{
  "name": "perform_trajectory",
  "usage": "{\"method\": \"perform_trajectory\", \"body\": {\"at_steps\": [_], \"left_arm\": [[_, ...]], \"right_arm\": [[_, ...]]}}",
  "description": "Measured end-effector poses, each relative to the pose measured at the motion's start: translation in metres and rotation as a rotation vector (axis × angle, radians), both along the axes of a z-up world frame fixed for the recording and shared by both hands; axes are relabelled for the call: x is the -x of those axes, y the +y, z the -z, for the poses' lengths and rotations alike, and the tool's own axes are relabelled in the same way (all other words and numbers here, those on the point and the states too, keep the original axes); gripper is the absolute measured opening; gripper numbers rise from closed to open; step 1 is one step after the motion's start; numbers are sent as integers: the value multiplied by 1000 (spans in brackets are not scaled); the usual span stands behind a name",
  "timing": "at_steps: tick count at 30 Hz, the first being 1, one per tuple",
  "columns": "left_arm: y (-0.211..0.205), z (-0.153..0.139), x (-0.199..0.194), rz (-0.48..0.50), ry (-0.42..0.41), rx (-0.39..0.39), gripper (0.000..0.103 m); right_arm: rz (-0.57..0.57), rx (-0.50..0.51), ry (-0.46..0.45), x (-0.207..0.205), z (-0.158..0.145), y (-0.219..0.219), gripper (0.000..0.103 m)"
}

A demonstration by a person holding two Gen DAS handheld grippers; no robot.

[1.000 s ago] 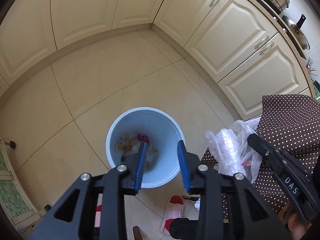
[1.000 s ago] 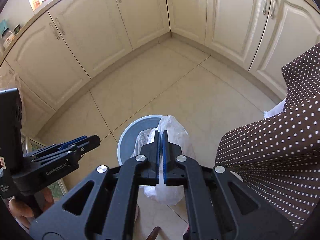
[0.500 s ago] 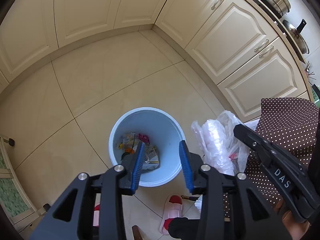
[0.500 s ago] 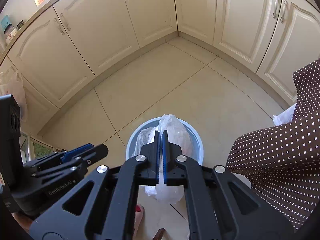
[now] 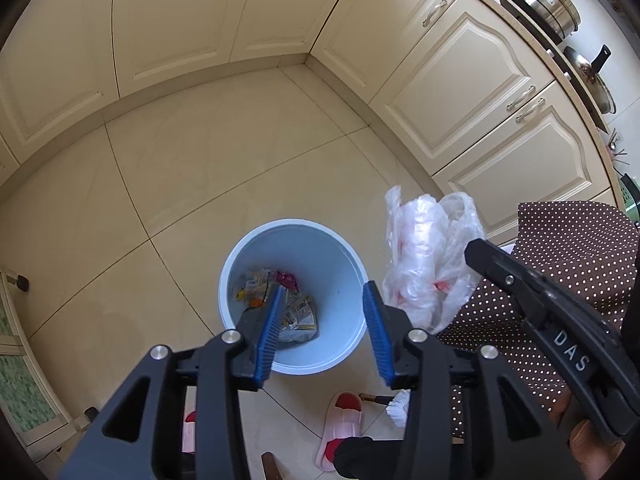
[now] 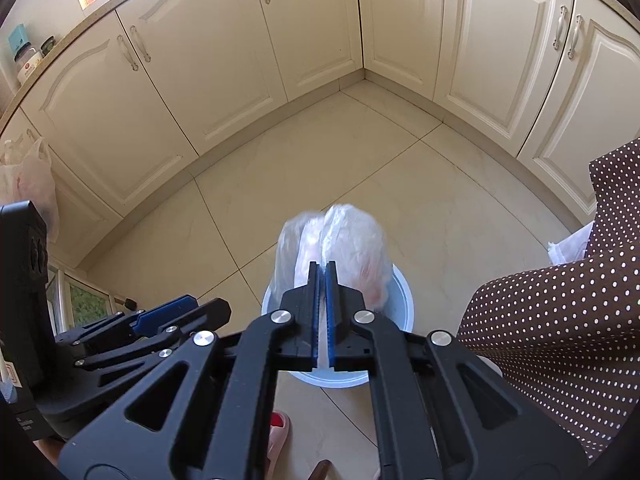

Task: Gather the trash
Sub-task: 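Carry both bags over the blue bucket and open both tools to drop them, then grasp the green wrapper with the left tool while the right tool grasps the orange peel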

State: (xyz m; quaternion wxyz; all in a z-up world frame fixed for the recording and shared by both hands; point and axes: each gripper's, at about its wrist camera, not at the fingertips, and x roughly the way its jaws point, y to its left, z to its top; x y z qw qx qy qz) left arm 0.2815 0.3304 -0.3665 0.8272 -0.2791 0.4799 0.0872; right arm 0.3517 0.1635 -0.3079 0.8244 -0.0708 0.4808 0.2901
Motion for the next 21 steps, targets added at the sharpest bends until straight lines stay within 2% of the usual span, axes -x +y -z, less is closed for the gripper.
{"method": "perform_trajectory", "body": {"at_steps": [9,15,20,21], "left_arm": [[-20,-36,9,30,-48,-42,40],[-62,-87,16,102,-125,-97,40],[-122,-140,26,189,-223,-139,46],[-139,-153,28,218,-247,-157,47]], "right_arm": [[24,-13,-51,11,-33,-28,4],[57,-35,-130,32,-75,-72,4],[129,-63,-236,56,-128,-137,4],[151,-59,-265,63,-141,-154,9]]}}
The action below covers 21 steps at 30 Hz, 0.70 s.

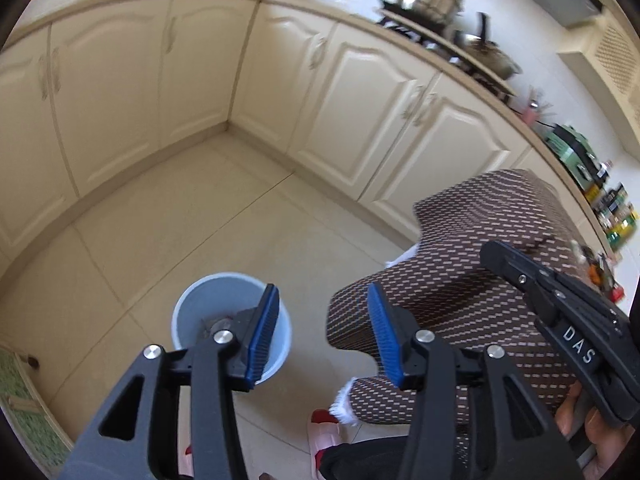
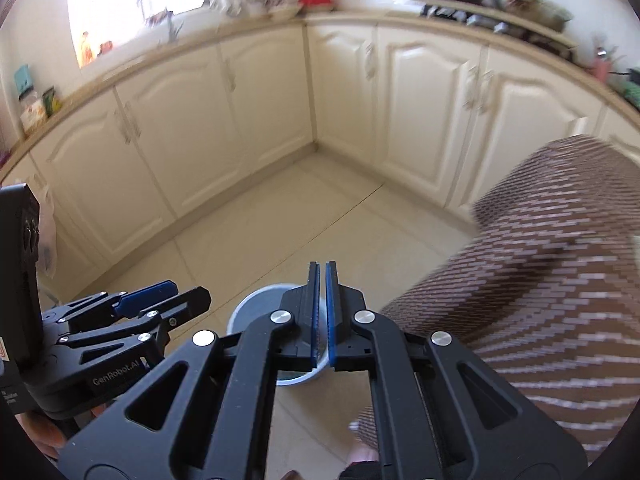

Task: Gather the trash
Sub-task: 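Grasp the green wrapper with the left tool while the right tool grasps the orange peel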

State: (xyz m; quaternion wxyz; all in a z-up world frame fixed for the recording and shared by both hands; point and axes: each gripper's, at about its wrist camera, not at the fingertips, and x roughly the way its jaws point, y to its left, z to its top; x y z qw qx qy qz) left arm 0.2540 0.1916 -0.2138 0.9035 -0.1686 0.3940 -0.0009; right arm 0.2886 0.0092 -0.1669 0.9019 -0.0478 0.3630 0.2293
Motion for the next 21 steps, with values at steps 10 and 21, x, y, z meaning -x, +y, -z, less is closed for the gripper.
{"method": "perform_trajectory", "body": {"at_steps": [10,21], "left_arm": [[-156,-78,8,254,-133,-98,57],[-287,-84,-40,453,-86,-160,61]], "right_arm": [[207,-33,-219,61,-80,-151,58],[392,3,-136,48,-75,-282,59]]}}
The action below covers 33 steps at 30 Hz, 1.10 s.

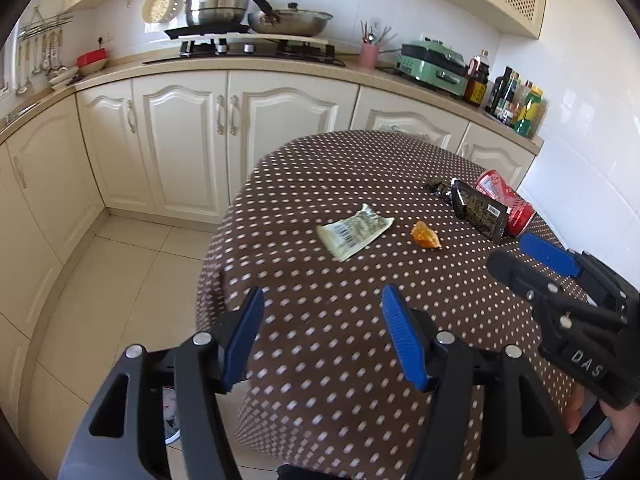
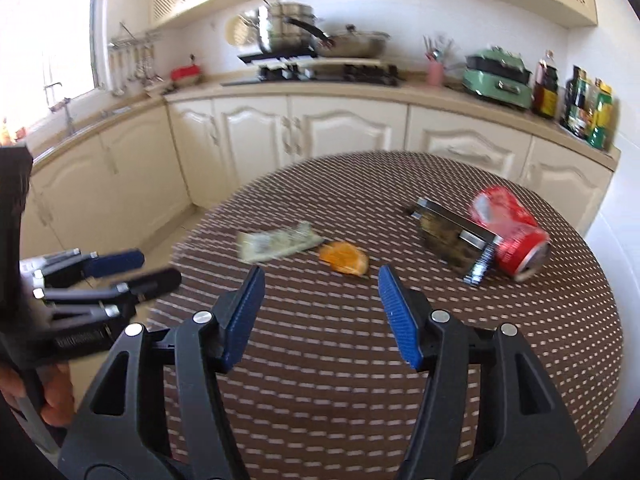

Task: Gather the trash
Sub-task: 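Grasp the green wrapper with the left tool while the right tool grasps the orange peel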

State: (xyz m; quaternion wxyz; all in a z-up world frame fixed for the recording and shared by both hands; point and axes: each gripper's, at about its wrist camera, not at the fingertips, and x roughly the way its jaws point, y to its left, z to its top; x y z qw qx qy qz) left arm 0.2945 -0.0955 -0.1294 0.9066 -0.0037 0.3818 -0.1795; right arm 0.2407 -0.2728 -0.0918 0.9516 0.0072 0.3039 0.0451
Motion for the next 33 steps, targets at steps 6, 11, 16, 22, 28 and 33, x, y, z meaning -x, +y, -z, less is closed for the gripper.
{"method": "perform_trajectory", "body": {"at_steps": [6,11,16,22,28,33], "left_arm": [[-44,16,-37,48,47,-100,61],[-61,28,-68,33,80,-139,61],[-68,34,-79,22,73,-152,45],[-63,33,-78,25,54,-119,5],[-53,30,-67,17,43,-52,1],[-43,26,-56,39,51,15,0]], "right_arm": [[26,6,83,-27,27,-24,60],[-13,-20,151,-51,38,-30,61],[-46,1,177,-68,42,-22,62],[-69,22,217,-82,49,-12,62],[-86,71,257,-96,56,0,56],[-90,93,257,-98,58,4,39]]}}
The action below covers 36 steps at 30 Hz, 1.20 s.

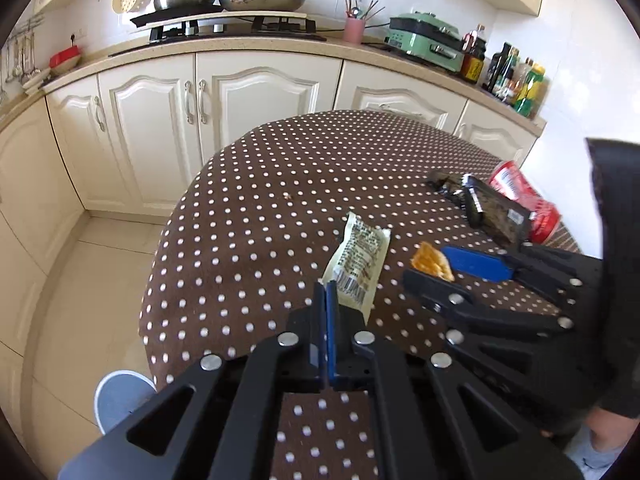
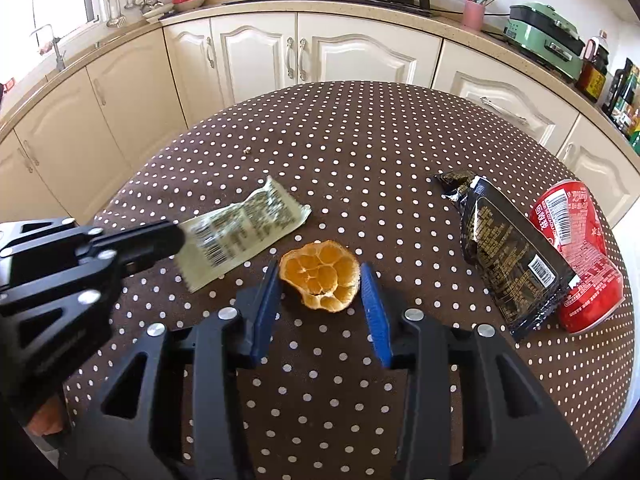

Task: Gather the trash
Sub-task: 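Grasp the green wrapper with the left tool while the right tool grasps the orange peel, then carry the wrapper and peel over the blue bucket and open both tools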

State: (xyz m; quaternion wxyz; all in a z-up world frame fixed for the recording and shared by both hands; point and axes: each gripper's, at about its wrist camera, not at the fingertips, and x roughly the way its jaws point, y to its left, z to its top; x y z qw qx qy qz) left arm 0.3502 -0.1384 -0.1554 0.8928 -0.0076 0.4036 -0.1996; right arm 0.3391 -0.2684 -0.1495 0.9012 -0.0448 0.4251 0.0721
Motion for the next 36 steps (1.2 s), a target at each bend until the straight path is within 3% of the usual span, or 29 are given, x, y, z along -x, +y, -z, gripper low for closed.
{"method": "perform_trajectory", "body": {"at_steps": [11,21,29,36], "left_arm": [[51,-18,39,-31,-40,128,0],[159,-19,76,-184,-65,186,0],[268,22,95,-379,-13,154,0],[344,78,91,-522,89,153,0]], "right_arm": [[-40,-38,-77,29,-22,35,38],[-200,-98,-108,38,-40,144,38],[-351,-108,-50,28,-10,259,38],[-431,-118,58,15,49,340,38]]}}
